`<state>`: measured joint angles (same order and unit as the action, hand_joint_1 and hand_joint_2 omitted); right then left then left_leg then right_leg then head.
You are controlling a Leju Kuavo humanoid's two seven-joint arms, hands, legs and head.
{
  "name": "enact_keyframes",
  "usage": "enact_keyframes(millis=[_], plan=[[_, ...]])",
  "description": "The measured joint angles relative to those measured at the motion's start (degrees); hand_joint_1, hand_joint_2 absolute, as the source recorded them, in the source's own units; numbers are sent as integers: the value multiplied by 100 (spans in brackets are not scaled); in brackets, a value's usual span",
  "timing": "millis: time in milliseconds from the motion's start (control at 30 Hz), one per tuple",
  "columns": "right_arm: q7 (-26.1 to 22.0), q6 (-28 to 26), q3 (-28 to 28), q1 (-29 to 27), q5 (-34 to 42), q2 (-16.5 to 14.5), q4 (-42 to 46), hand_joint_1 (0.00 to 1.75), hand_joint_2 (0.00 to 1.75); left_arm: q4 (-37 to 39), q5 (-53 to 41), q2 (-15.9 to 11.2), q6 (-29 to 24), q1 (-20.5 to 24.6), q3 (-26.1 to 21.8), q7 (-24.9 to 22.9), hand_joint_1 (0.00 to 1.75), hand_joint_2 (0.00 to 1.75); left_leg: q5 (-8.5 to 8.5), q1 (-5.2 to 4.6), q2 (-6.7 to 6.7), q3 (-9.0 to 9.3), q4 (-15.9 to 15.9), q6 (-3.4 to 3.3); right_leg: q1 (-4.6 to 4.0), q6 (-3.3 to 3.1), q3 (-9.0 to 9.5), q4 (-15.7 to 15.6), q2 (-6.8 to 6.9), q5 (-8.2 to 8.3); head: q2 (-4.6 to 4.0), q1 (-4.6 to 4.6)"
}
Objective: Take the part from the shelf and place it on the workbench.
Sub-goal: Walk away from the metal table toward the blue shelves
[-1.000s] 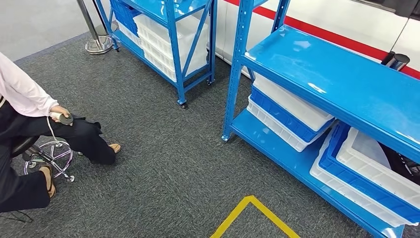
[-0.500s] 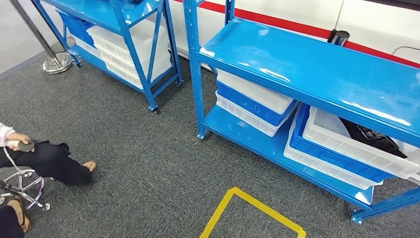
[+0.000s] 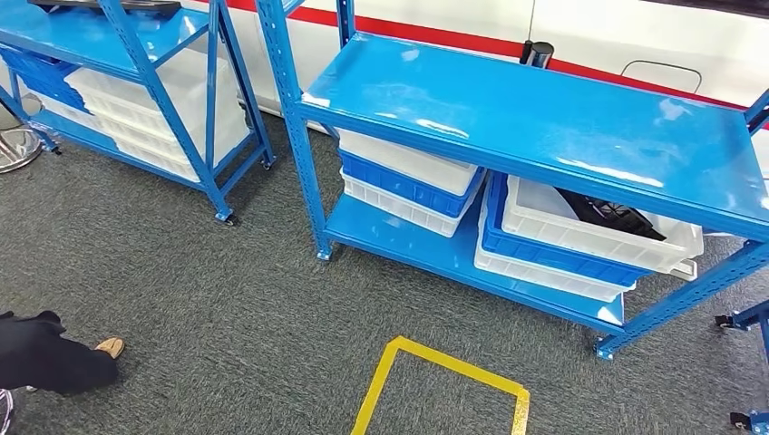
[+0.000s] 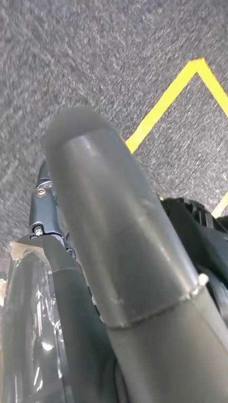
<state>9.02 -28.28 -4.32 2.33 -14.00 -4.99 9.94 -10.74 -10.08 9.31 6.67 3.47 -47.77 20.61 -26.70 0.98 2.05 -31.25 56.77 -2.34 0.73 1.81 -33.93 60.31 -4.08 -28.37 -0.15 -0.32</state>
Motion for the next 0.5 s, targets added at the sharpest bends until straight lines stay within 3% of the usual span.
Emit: enact_keyframes(millis=[33,100,133,167,233,300,367,433,500], plan=[[-16,1,1,8,-4,-1,0,0,0,0,3,-5,-2,-4,-4,2,0,0,6,-3,-84,3,-11,-23,5,-16,-166,336,171,-174,0,11],[-39,3,2,21,-14,-5,0,0,0,1,15,-10,-5,-19,-19,4,0,0,-2,-16,-261,-4,-11,-40,15,-13,-554,1107,317,-512,0,26],[-45,3,2,18,-20,-5,0,0,0,1,21,-9,-5,-22,-27,5,0,0,-7,-19,-347,-7,-9,-40,26,18,-660,1331,339,-578,0,26],[-50,4,1,9,-27,-1,0,0,0,1,30,-6,-5,-22,-38,7,0,0,-12,-17,-422,-6,-8,-35,38,69,-640,1324,356,-546,0,31],[-61,4,1,-2,-38,13,0,0,0,1,42,3,-3,-17,-58,15,0,0,-31,-11,-554,16,-4,-6,66,183,-255,651,480,-274,0,39],[-72,6,2,13,-46,17,0,0,0,1,47,4,0,-18,-72,27,0,0,-74,-41,-668,59,7,60,63,199,167,-103,770,-6,0,46],[-79,8,2,28,-54,14,0,0,0,1,50,0,2,-14,-78,40,0,0,-113,-70,-774,115,10,129,34,114,265,-326,884,83,0,39],[-83,8,1,26,-57,17,0,0,0,1,53,3,3,2,-79,50,0,0,-143,-45,-842,159,11,199,43,20,250,-329,751,99,0,31],[-87,8,0,23,-57,22,0,0,0,1,55,3,4,15,-80,55,0,0,-327,-6,-634,92,217,274,78,-63,278,-342,623,129,0,21]])
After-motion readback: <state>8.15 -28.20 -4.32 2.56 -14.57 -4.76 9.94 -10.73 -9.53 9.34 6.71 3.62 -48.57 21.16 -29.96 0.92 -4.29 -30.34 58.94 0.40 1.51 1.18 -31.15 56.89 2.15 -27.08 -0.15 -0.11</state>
